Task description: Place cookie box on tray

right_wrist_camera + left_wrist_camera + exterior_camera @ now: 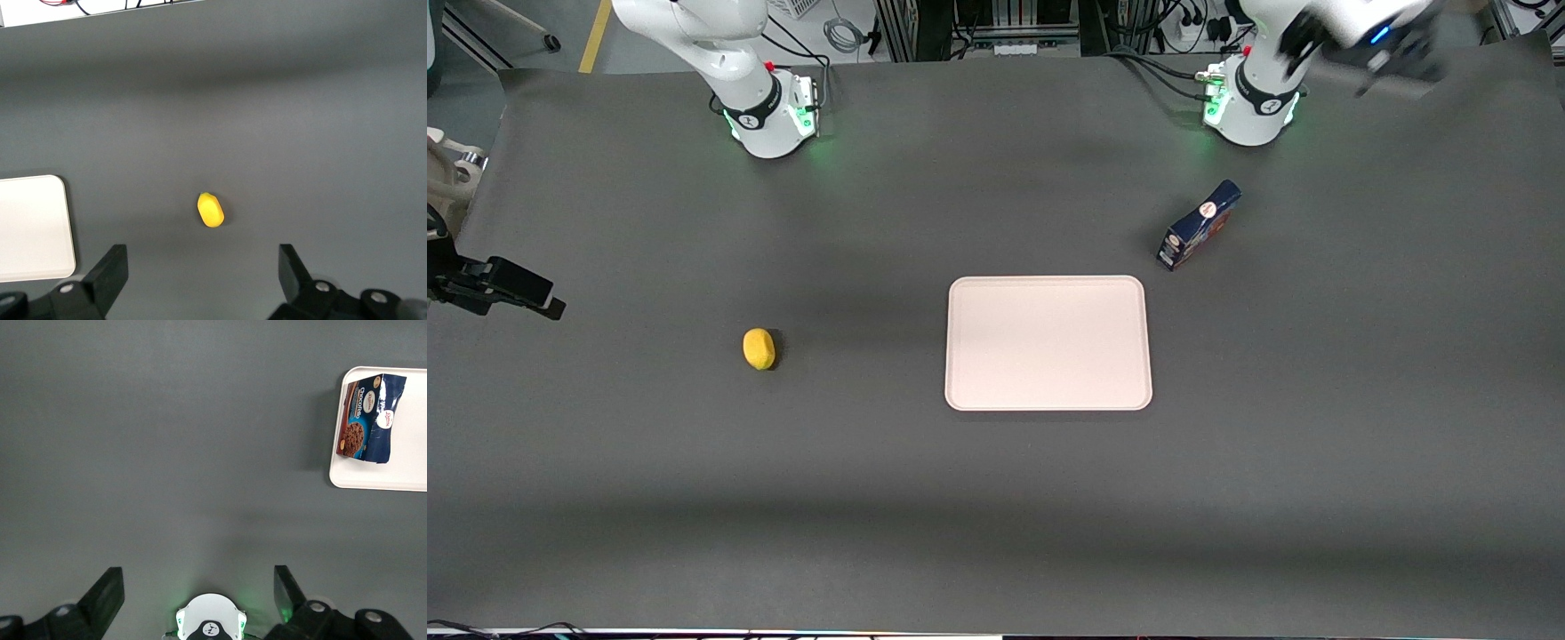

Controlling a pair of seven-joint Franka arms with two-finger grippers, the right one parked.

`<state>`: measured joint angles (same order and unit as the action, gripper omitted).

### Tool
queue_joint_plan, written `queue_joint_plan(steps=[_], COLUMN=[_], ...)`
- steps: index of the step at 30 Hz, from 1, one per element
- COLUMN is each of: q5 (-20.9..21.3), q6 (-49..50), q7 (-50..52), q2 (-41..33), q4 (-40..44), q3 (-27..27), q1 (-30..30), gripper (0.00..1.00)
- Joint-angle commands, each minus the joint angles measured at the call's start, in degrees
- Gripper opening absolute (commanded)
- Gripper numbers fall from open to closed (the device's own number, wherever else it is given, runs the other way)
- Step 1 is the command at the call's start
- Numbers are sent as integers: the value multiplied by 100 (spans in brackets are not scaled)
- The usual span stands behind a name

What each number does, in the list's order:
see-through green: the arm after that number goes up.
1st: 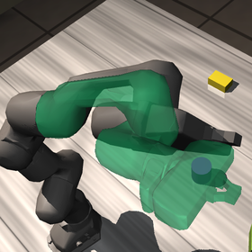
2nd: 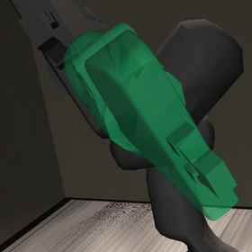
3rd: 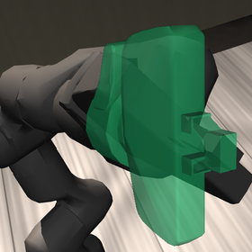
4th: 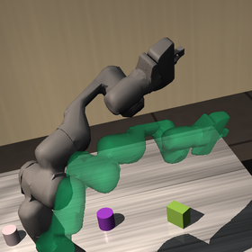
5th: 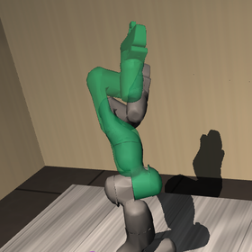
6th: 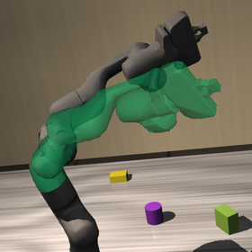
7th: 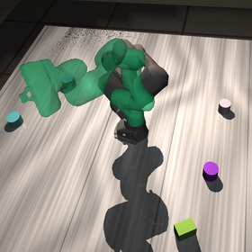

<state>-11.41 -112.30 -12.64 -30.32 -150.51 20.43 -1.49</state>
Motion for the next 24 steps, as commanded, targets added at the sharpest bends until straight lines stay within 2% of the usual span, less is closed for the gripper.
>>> queue_joint_plan(steps=[1, 5, 10, 24], q5=[-177, -344, -362, -353], q6=[-880, -1346, -1865, -3500], q7=[-81, -72, -46, -90], q2=[562, 852, 1151, 2074], q4=[-215, -294, -417, -971], q3=[347, 611, 760, 839], q1=[70, 70, 78, 78], gripper=[100, 100, 100, 100])
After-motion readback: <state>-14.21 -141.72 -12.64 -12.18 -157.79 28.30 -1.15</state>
